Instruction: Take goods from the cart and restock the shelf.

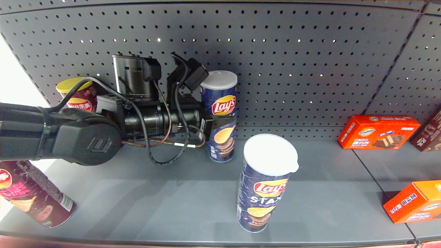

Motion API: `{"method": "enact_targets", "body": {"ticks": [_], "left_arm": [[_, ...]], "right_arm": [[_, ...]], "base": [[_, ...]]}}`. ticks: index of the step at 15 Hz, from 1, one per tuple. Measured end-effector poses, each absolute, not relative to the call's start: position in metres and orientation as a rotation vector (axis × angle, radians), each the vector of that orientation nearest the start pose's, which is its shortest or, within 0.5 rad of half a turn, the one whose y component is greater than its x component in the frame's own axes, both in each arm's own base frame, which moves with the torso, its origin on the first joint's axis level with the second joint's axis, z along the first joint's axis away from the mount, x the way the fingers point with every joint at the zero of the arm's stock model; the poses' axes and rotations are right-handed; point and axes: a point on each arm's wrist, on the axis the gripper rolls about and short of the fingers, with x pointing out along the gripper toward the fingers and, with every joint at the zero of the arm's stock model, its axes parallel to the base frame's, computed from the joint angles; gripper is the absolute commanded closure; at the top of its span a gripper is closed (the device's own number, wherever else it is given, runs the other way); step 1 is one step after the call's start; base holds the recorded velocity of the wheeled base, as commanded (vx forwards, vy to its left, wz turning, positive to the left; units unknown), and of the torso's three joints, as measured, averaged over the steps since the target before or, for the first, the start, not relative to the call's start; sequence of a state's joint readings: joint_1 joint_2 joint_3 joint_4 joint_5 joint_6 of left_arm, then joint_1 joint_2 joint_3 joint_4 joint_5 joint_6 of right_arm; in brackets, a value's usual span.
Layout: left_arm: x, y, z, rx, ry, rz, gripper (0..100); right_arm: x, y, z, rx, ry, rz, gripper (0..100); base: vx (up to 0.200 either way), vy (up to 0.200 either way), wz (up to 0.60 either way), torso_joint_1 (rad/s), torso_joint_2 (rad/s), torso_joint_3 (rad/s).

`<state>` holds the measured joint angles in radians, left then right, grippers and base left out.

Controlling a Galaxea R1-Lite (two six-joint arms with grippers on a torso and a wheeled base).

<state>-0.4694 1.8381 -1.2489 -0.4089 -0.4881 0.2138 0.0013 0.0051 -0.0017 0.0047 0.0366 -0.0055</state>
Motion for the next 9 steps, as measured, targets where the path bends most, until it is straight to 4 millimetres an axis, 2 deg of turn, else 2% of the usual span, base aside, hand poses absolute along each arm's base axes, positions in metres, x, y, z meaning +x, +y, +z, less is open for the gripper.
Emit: {"method": "enact_targets", "body": {"ticks": [9], "left_arm": [[0.34, -0.188, 0.227, 0.197, 0.086, -0.992, 100]], "right_arm": [[-0.023, 0.001, 0.076, -0.006, 0.008, 0.038, 0]], "base": [[0.0, 0.0, 0.0, 0.0, 0.0, 0.0]]}}
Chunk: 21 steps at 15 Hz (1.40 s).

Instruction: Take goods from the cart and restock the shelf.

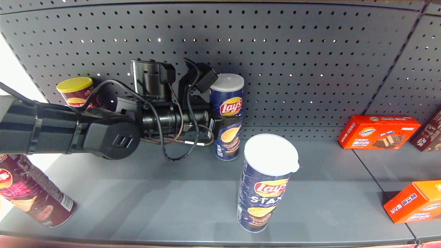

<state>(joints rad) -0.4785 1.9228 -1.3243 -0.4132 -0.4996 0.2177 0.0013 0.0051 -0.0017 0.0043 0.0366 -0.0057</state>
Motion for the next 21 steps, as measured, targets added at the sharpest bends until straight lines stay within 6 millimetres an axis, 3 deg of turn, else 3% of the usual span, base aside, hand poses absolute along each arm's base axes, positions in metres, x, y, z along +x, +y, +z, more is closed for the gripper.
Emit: {"method": "enact_targets", "body": {"ticks": [6, 15, 16, 21], "left_arm": [[0.348, -0.201, 0.22, 0.221, 0.076, -1.016, 100], [0.359, -0.205, 0.206, 0.226, 0.067, -1.012, 100], [0.36, -0.206, 0.205, 0.227, 0.064, -1.013, 0], [0.359, -0.205, 0.208, 0.226, 0.001, -1.003, 0]], "right_arm": [[-0.023, 0.001, 0.076, -0.006, 0.008, 0.037, 0], [-0.023, 0.001, 0.076, -0.005, 0.008, 0.038, 0], [-0.023, 0.001, 0.076, -0.005, 0.008, 0.038, 0], [-0.023, 0.001, 0.076, -0.005, 0.008, 0.038, 0]], "base": [[0.0, 0.0, 0.0, 0.0, 0.0, 0.0], [0.0, 0.0, 0.0, 0.0, 0.0, 0.0], [0.0, 0.0, 0.0, 0.0, 0.0, 0.0], [0.0, 0.0, 0.0, 0.0, 0.0, 0.0]]}}
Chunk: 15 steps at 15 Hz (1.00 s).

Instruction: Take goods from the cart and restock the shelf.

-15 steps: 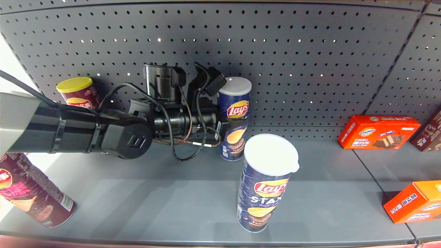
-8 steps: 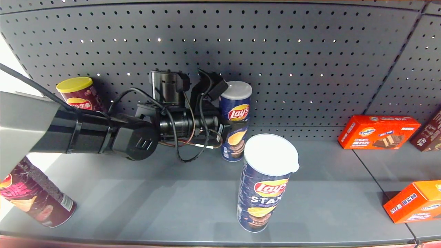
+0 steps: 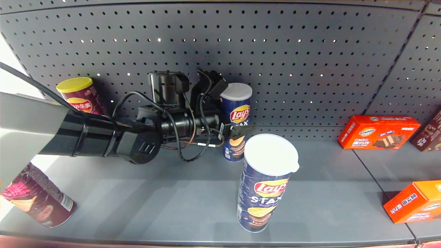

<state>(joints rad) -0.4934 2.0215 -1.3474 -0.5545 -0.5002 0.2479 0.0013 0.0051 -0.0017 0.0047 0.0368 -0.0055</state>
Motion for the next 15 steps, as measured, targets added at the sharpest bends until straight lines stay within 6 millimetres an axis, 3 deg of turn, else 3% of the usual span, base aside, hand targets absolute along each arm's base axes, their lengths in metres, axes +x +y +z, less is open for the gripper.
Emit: {"method": "enact_targets", "body": {"ticks": [4, 8, 15], "left_arm": [[0.341, -0.193, 0.208, 0.227, -0.009, -0.984, 0], [0.32, -0.178, 0.195, 0.263, 0.026, -0.846, 0], [0.316, -0.173, 0.188, 0.286, 0.046, -0.732, 0]], "right_arm": [[-0.023, 0.001, 0.076, -0.006, 0.008, 0.037, 0], [-0.023, 0.001, 0.076, -0.005, 0.008, 0.038, 0], [-0.023, 0.001, 0.076, -0.006, 0.008, 0.038, 0]], "base": [[0.0, 0.0, 0.0, 0.0, 0.0, 0.0], [0.0, 0.0, 0.0, 0.0, 0.0, 0.0], [0.0, 0.0, 0.0, 0.0, 0.0, 0.0]]}}
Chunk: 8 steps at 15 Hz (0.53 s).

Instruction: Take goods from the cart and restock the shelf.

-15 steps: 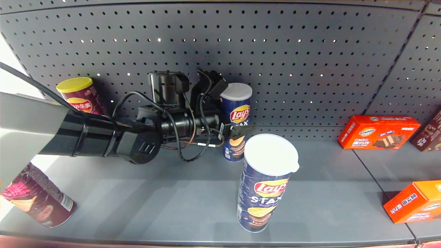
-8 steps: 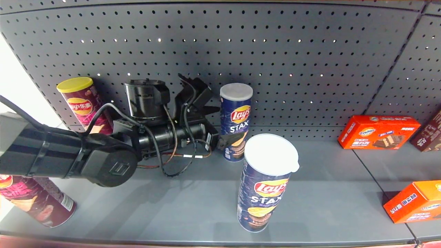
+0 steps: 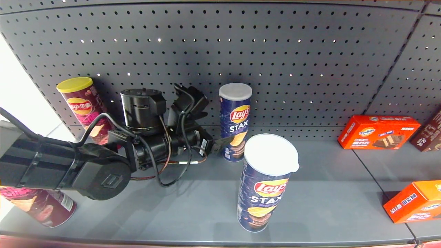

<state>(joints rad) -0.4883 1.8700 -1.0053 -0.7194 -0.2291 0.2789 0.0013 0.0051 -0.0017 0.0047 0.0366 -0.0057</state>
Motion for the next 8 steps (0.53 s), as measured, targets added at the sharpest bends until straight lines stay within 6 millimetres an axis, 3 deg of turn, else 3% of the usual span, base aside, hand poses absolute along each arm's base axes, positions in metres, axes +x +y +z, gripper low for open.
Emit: {"method": "enact_targets", "body": {"ticks": [8], "left_arm": [[0.3228, -0.1679, 0.1802, 0.286, 0.074, -0.699, 0]], "right_arm": [[-0.0226, 0.0008, 0.0756, -0.005, 0.008, 0.038, 0]], "base": [[0.0, 0.0, 0.0, 0.0, 0.0, 0.0]]}}
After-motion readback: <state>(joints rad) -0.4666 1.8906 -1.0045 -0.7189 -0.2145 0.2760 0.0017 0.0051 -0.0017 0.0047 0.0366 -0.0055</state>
